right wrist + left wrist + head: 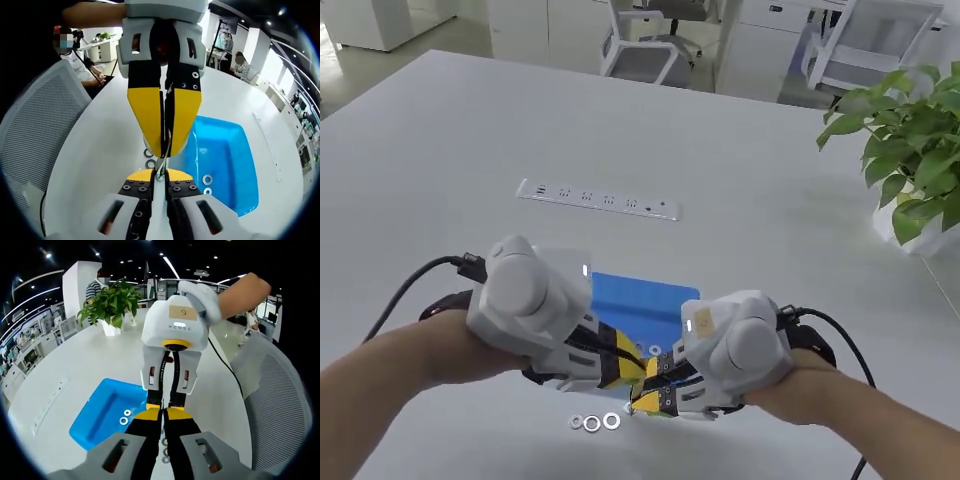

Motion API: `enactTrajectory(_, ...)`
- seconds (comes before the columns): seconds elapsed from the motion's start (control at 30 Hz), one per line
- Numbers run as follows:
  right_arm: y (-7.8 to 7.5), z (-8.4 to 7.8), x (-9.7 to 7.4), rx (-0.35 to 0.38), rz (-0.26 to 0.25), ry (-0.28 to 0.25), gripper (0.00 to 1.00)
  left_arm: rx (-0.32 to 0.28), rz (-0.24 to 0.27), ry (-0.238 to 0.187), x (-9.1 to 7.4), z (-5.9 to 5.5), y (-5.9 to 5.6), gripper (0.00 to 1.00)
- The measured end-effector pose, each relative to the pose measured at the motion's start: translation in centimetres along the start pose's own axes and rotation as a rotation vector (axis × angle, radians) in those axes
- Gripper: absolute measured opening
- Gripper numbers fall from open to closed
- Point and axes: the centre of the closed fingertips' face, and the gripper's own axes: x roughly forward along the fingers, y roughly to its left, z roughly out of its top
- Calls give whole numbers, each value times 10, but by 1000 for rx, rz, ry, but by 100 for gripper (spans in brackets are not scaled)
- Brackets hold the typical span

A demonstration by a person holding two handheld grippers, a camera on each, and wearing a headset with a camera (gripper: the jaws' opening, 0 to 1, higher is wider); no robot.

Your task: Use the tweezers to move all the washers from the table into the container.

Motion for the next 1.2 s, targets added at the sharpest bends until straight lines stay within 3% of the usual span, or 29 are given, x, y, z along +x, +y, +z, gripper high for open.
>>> enactTrajectory(0.5, 0, 0, 0, 35, 4, 0, 8, -3, 3, 9, -1, -1, 0, 6)
enactTrajectory(0.93, 0, 2, -1, 37, 1, -1, 8, 10, 14, 5, -8, -1, 0, 18)
enactTrajectory(1.2, 3, 7, -6, 27, 2, -9, 9, -31, 36, 1, -22, -7, 1, 27)
